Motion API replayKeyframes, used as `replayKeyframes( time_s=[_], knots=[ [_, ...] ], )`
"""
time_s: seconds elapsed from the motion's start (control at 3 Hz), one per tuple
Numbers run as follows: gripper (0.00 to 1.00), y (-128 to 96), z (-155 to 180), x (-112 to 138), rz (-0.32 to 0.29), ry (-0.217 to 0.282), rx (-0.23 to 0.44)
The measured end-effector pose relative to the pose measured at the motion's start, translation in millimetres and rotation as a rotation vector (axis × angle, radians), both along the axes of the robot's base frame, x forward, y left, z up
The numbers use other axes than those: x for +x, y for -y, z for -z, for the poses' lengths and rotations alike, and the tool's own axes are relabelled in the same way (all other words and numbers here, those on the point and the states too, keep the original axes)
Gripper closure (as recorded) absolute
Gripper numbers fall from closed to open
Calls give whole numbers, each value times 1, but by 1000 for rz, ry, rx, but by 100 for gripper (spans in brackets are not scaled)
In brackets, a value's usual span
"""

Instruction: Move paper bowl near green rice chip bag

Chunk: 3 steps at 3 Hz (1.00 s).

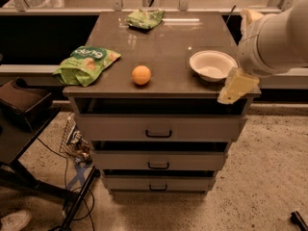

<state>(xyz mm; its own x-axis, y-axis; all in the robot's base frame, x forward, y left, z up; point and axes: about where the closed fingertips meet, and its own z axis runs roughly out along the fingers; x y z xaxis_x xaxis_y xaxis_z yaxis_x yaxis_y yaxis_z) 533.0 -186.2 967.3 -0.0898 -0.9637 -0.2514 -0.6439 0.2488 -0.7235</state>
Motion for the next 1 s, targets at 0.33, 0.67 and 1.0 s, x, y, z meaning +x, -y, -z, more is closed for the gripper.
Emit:
replayKeyframes(
  time_s=[0.33, 0.67, 1.0],
  knots=[
    [0, 12, -10, 9, 56, 51, -8],
    [0, 11, 6, 7, 57, 30, -3],
    [0, 23, 30, 14, 58, 55, 22]
  ],
)
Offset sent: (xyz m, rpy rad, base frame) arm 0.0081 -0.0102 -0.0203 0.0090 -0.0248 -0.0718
